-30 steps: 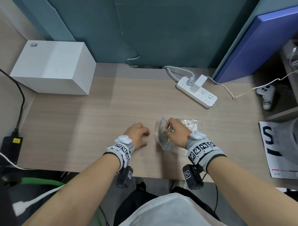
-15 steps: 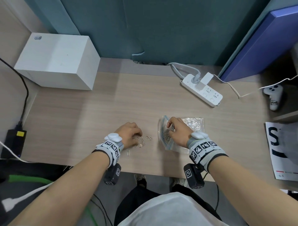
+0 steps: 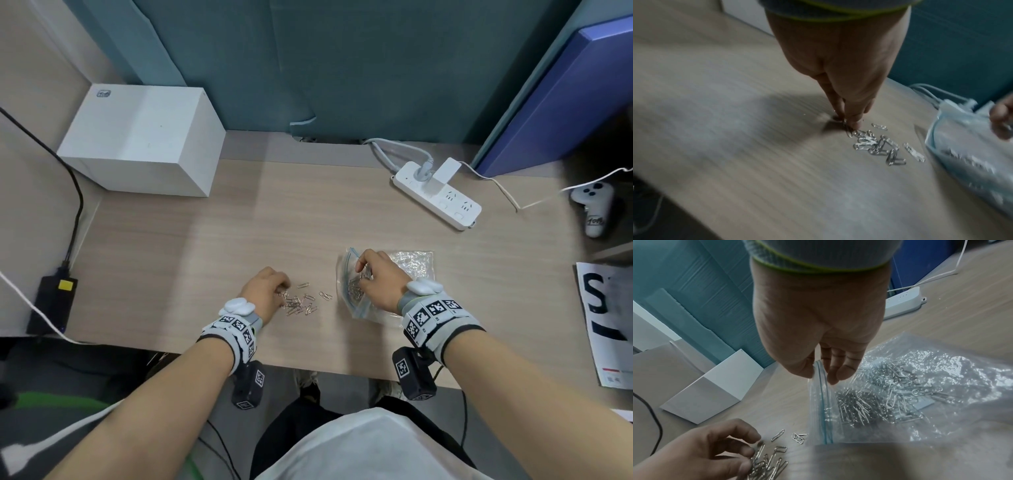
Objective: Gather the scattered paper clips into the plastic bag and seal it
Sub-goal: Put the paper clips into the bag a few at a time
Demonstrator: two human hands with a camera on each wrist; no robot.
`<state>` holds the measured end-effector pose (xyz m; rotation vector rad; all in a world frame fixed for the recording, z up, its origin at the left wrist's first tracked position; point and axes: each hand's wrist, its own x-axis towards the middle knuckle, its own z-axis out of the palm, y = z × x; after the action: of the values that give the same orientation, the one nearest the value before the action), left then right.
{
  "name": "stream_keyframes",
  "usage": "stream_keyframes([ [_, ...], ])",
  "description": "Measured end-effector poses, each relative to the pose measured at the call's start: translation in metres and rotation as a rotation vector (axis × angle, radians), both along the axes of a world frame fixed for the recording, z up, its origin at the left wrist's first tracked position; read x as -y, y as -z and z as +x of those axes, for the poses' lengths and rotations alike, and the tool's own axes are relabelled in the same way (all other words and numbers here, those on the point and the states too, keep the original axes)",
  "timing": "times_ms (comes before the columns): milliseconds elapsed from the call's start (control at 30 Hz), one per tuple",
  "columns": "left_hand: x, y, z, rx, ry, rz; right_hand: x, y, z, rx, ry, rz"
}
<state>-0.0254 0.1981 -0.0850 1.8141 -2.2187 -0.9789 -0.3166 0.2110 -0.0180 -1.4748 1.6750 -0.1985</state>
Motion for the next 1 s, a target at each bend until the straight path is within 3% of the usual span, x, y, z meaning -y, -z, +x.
stream_keyframes([
  [133,0.001,-0.003,0.000,-0.038,-0.189,-0.023,0.001,-0.001,-0.001,-0.022,0.008,-0.008],
  [267,-0.006,-0.005,0.003,0.118,-0.109,0.050,0.001,-0.003,0.000,-0.015,0.013,-0.004],
  [533,-0.011,0.002,-0.025,0.047,-0.064,0.052,0.000,-0.004,-0.003,-0.023,0.014,-0.011],
  [700,-0.012,0.004,-0.035,0.118,0.069,0.036,0.000,-0.005,-0.005,-0.025,0.016,-0.007],
  [1000,-0.007,0.006,-0.049,0.097,0.046,0.006,-0.001,-0.006,-0.005,-0.022,0.027,-0.010],
])
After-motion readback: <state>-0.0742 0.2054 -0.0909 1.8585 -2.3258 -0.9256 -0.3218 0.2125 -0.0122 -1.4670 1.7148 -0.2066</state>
